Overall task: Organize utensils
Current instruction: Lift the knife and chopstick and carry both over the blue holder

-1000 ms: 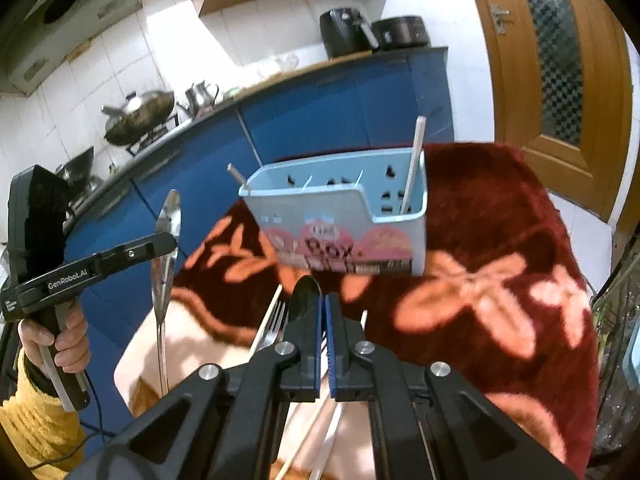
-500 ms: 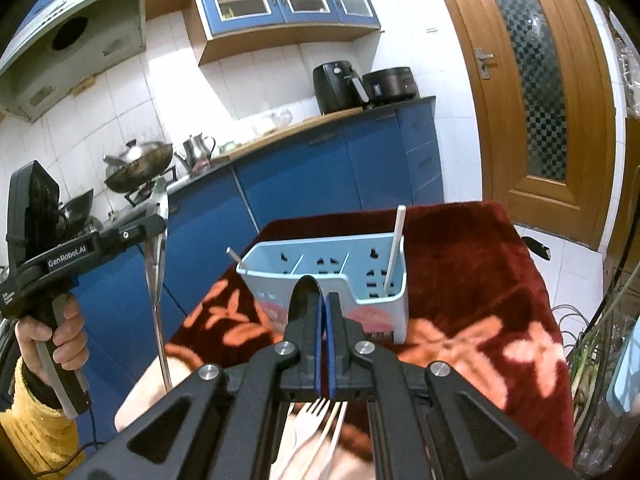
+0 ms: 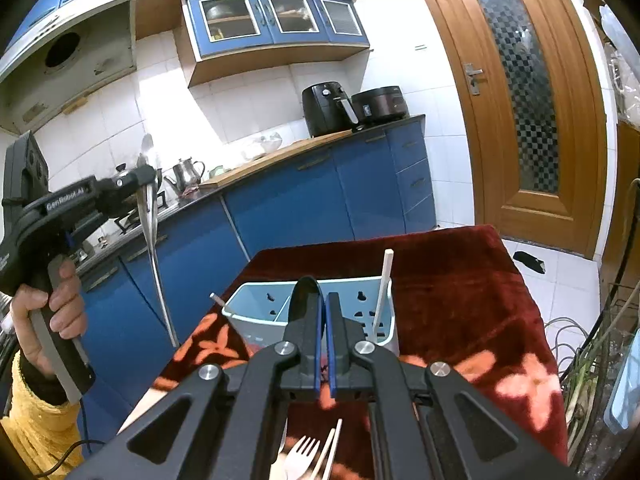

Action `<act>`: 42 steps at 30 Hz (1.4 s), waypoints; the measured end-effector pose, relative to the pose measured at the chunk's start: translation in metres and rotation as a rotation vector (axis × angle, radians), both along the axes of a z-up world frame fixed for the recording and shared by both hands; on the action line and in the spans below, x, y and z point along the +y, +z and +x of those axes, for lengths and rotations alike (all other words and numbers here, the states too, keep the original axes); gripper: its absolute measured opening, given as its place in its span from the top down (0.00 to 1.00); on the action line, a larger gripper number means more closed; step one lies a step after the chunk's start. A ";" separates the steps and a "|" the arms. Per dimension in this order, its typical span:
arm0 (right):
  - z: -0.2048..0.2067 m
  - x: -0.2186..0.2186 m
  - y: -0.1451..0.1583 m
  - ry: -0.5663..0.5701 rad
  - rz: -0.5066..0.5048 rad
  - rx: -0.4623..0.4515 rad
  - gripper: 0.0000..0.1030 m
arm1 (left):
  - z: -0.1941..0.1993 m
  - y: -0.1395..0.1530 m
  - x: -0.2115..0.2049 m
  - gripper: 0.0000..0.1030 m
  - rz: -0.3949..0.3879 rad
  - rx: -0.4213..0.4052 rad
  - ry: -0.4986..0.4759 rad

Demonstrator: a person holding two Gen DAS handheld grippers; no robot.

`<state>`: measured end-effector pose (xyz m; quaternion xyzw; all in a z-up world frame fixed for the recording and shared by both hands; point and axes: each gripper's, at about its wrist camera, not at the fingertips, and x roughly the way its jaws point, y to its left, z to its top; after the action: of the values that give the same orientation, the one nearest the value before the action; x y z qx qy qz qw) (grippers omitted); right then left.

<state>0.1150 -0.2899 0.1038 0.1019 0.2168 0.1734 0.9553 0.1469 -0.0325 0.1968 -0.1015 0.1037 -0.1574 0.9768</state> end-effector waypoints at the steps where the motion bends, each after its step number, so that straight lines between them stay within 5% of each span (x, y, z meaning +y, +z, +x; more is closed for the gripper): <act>1: 0.002 0.000 0.000 -0.005 0.000 -0.005 0.97 | 0.005 0.002 0.000 0.97 0.003 -0.008 0.014; 16: 0.050 -0.001 -0.002 -0.090 0.017 -0.016 0.97 | 0.061 -0.020 -0.004 0.97 -0.005 -0.090 0.059; 29: 0.085 0.016 -0.015 -0.176 -0.153 -0.182 0.97 | 0.076 -0.077 -0.022 0.97 0.110 -0.133 0.069; 36: 0.085 0.035 -0.028 -0.142 -0.267 -0.276 0.97 | 0.071 -0.096 -0.023 0.97 0.105 -0.162 0.069; 42: 0.084 0.041 -0.034 -0.079 -0.278 -0.266 0.97 | 0.070 -0.108 -0.024 0.97 0.103 -0.133 0.030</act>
<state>0.1990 -0.2485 0.0695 -0.0463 0.1062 0.1161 0.9865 0.2173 -0.0560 0.0890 -0.0421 0.0451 -0.1435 0.9877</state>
